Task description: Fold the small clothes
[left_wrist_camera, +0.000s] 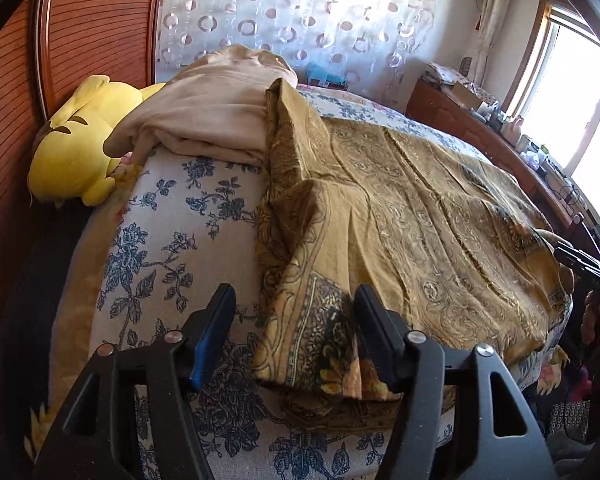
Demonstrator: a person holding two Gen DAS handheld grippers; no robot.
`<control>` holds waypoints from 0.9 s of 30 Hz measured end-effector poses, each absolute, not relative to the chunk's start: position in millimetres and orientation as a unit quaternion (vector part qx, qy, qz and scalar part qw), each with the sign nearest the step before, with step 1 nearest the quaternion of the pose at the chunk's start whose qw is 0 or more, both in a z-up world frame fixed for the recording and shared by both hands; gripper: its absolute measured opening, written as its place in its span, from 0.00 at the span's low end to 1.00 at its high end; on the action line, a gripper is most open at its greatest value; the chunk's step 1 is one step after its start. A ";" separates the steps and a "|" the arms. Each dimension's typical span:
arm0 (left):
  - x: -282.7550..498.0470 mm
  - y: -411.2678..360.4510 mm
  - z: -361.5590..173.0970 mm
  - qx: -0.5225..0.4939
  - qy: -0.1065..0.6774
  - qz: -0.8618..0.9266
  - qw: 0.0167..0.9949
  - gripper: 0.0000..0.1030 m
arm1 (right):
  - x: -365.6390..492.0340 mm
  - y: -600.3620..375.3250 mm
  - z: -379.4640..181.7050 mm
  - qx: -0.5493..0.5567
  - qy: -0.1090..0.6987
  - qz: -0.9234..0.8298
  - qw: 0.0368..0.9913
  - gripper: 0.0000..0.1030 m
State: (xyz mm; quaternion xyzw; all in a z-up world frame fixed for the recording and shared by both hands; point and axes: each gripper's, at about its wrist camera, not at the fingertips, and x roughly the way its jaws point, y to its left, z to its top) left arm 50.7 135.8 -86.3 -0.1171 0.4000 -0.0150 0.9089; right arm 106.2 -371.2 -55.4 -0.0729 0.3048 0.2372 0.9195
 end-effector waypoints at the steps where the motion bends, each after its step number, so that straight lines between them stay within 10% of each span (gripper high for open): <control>1: 51.2 134.6 -87.9 -0.119 0.402 -0.019 0.908 0.54 | 106.7 -370.9 -56.1 -0.071 0.305 0.238 0.919 0.50; 10: 53.5 127.0 -88.1 -0.137 0.403 -0.052 0.903 0.05 | 113.1 -367.8 -67.3 -0.075 0.320 0.229 0.916 0.56; 27: 116.2 -4.9 30.4 -0.070 0.318 -0.229 0.917 0.04 | 92.5 -411.0 -67.8 -0.024 0.304 0.215 0.928 0.56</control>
